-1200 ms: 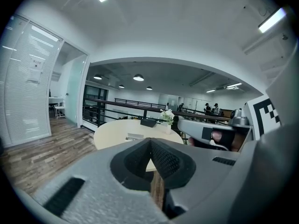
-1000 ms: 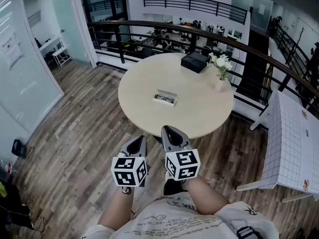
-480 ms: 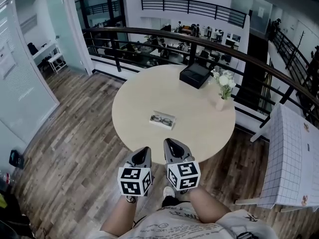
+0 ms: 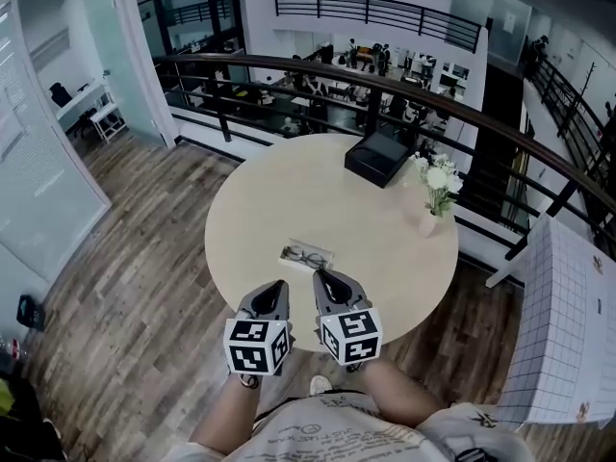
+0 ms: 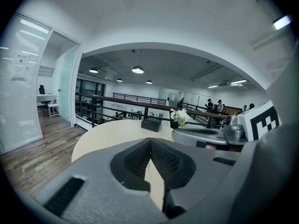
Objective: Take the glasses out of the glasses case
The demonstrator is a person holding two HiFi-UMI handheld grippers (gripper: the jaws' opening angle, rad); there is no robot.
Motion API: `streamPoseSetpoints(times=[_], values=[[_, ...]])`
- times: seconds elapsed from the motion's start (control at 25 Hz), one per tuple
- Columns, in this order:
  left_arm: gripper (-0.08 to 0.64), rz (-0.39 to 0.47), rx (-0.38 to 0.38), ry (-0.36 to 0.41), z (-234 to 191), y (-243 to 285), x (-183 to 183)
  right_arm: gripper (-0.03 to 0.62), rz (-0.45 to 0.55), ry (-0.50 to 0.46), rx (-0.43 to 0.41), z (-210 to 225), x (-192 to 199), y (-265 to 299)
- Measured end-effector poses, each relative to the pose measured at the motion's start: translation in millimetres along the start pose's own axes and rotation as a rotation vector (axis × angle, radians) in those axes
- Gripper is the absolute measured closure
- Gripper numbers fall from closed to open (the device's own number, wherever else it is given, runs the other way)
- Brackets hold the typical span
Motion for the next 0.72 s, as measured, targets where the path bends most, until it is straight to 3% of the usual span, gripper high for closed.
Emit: streamPoseSetpoints(times=[0.2,0.36,0.72], values=[[0.548,-0.029,-0.019,-0.022,-9,18,-1,0.572,-0.049,-0.015,-0.028,14,5,21],[0.548,-0.041,-0.028,-0.033,-16,28,0,0.532,-0.094,-0.036,-0.061,15,15,34],[0.548,-0.062,-0.014,-0.029,-37,53,0,0.526,-0.174,-0.078,-0.055,29,36,74]])
Point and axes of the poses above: the fingertips, and each gripper's own axes: y forward along the fingers, z to its right, x out of its underside, the point moved 5 cm from there along -y, backward along the fingers, and after that the axes turned 3 degrees about -z, right-handed, at the moved point
